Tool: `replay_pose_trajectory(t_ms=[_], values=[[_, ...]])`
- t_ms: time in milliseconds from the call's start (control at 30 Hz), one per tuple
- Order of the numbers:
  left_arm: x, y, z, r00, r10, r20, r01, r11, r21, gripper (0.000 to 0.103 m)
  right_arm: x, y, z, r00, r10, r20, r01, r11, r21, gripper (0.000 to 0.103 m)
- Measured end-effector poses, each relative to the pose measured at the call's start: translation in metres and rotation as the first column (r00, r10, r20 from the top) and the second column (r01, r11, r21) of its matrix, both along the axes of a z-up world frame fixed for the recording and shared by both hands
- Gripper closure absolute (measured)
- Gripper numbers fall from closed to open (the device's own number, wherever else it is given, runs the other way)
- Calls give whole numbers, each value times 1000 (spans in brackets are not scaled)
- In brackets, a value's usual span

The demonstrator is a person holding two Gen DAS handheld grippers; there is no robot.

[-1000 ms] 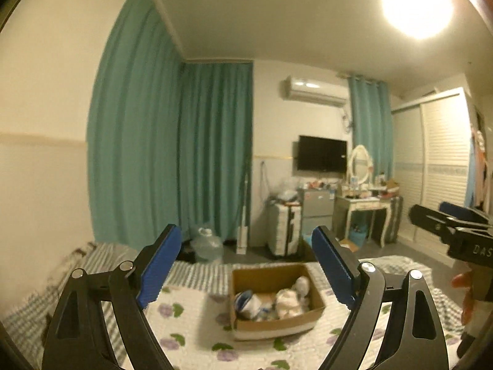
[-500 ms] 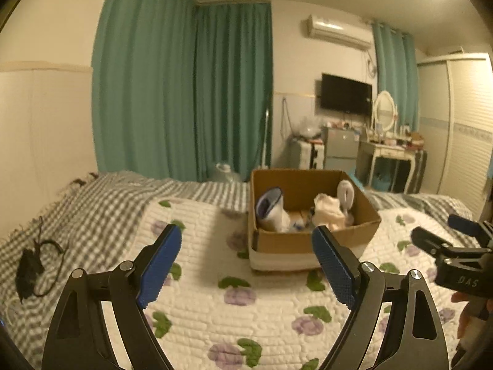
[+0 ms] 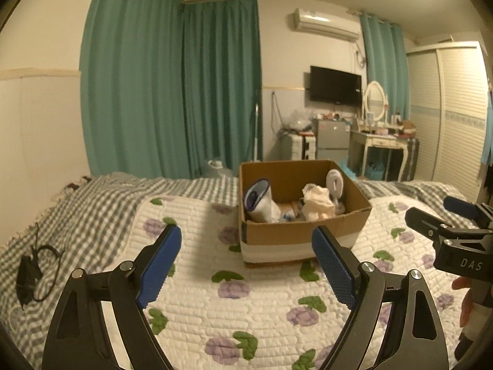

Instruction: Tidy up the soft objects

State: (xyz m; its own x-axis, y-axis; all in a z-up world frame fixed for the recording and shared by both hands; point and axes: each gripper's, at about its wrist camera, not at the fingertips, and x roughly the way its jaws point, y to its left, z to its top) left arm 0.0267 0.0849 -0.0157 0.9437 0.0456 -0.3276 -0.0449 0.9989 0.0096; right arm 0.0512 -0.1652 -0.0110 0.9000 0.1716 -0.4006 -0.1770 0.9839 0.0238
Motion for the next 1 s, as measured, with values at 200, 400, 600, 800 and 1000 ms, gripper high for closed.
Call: replay_pose_trajectory(t_ms=[200,400,600,800,1000], values=[[0,2,-1,1000,0,-7,0,1000,-12,15,-2,2,1,1000,-1,6,1,1000,-10,0],[-1,2,-2,1000,-11,-10,11,1000,-22,15,-2,4,0,1000,2,1,-2,1000,-13,0],[-1,2,-2,1000,-9,-10,9,1000,-23,15,-2,5,0,1000,1,-1,-1,1000,-11,0],[-1,-1,-2,1000,-14,-15,14,1000,-22,15,-1,5,-2,1000,-1,-6,1,1000,-13,0],[-1,-3,-2,1000,-12,-11,12,1000,-18,15,-2,5,-3,1000,-2,-7,2,1000,-14,0]])
